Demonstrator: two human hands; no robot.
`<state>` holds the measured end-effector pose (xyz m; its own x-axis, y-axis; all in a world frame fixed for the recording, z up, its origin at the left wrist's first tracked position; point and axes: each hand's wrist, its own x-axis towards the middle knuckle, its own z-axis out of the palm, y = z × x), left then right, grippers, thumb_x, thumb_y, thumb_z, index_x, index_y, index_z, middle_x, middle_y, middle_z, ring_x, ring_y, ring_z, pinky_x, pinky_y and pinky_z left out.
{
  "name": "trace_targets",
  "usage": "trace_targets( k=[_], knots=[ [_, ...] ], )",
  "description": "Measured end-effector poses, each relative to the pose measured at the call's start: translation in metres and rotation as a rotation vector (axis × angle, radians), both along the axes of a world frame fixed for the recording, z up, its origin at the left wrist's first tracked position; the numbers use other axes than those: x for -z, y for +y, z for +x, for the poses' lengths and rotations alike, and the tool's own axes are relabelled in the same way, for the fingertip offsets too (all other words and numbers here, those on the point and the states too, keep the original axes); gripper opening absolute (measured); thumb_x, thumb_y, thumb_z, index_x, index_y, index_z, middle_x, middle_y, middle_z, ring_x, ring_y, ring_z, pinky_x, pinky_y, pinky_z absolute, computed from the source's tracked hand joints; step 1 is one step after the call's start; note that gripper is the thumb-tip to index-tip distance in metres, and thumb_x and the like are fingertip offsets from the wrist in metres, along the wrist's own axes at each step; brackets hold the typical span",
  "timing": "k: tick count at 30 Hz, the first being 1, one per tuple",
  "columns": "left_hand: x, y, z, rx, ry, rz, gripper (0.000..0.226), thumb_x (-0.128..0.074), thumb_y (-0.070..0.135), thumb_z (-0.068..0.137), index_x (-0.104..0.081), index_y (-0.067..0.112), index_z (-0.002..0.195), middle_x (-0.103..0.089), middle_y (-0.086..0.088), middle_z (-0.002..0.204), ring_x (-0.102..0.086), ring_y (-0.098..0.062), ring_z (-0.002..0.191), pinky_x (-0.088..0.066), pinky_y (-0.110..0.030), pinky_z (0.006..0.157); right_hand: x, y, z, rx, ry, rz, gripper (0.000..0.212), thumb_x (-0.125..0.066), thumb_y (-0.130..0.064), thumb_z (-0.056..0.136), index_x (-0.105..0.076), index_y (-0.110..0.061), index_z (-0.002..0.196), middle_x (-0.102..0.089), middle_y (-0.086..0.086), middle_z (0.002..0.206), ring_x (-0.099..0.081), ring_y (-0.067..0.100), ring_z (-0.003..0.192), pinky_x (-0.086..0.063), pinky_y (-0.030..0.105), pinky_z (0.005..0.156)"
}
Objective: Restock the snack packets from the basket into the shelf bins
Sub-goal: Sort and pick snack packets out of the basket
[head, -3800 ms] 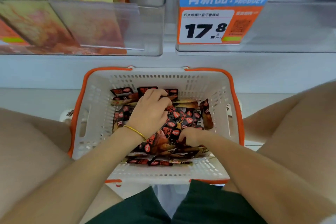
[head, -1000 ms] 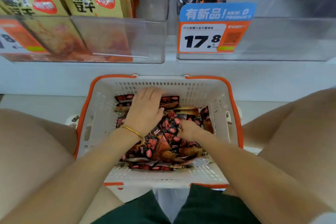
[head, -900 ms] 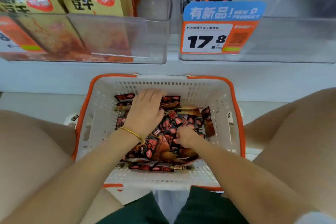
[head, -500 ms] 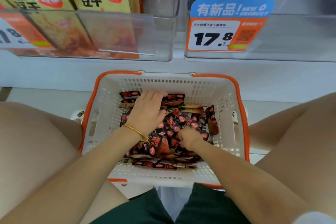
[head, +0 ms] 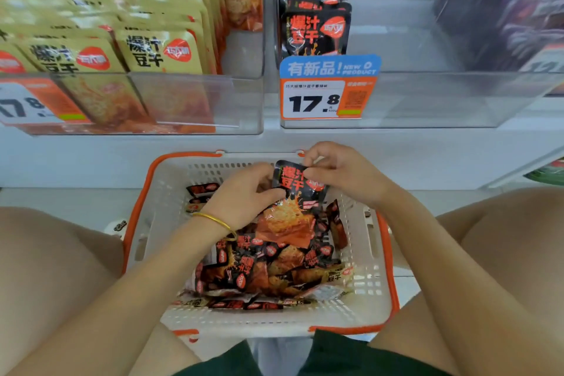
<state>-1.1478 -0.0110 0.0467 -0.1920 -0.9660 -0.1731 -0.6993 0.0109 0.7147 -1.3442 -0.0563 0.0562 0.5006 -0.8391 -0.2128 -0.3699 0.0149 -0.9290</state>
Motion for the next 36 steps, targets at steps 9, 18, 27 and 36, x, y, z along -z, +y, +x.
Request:
trace_targets(
  k=[9, 18, 27, 36],
  knots=[
    [-0.108, -0.005, -0.026, -0.006, 0.386, -0.259, 0.022, -0.070, 0.016, 0.084, -0.052, 0.022, 0.072, -0.061, 0.009, 0.059, -0.051, 0.005, 0.058, -0.039, -0.013, 0.061, -0.106, 0.011, -0.029, 0.087, -0.299, -0.099, 0.028, -0.066, 0.001, 0.077, -0.066, -0.024, 0.091, -0.068, -0.013, 0.067, -0.060, -0.001, 0.060, -0.047, 0.015, 0.052],
    [-0.144, -0.056, -0.027, -0.124, -0.228, -0.782, 0.063, -0.072, 0.039, 0.069, -0.053, 0.003, 0.117, -0.049, -0.016, 0.123, -0.044, -0.031, 0.117, -0.026, -0.023, 0.092, -0.186, -0.064, -0.035, 0.441, -0.268, -0.482, 0.016, -0.060, -0.009, 0.090, -0.050, -0.021, 0.088, -0.060, -0.004, 0.077, -0.059, 0.001, 0.054, -0.049, 0.021, 0.043],
    [-0.119, -0.057, -0.032, -0.129, -0.369, -0.711, 0.082, -0.083, 0.033, 0.065, -0.043, 0.005, 0.131, -0.026, -0.011, 0.151, -0.020, -0.027, 0.142, -0.031, -0.049, 0.103, -0.140, -0.106, 0.005, 0.203, 0.496, -0.383, 0.021, -0.077, -0.018, 0.076, -0.065, -0.002, 0.084, -0.067, 0.016, 0.085, -0.064, 0.027, 0.069, -0.058, 0.038, 0.069],
    [-0.112, -0.044, -0.029, -0.140, -0.335, -0.881, 0.067, -0.074, 0.035, 0.070, -0.048, 0.005, 0.124, -0.035, -0.016, 0.146, -0.027, -0.029, 0.138, -0.032, -0.046, 0.099, -0.146, -0.091, 0.001, 0.326, 0.565, -0.493, 0.046, -0.078, -0.032, 0.075, -0.034, -0.021, 0.068, -0.047, -0.005, 0.068, -0.059, 0.023, 0.076, -0.043, 0.032, 0.059]
  ],
)
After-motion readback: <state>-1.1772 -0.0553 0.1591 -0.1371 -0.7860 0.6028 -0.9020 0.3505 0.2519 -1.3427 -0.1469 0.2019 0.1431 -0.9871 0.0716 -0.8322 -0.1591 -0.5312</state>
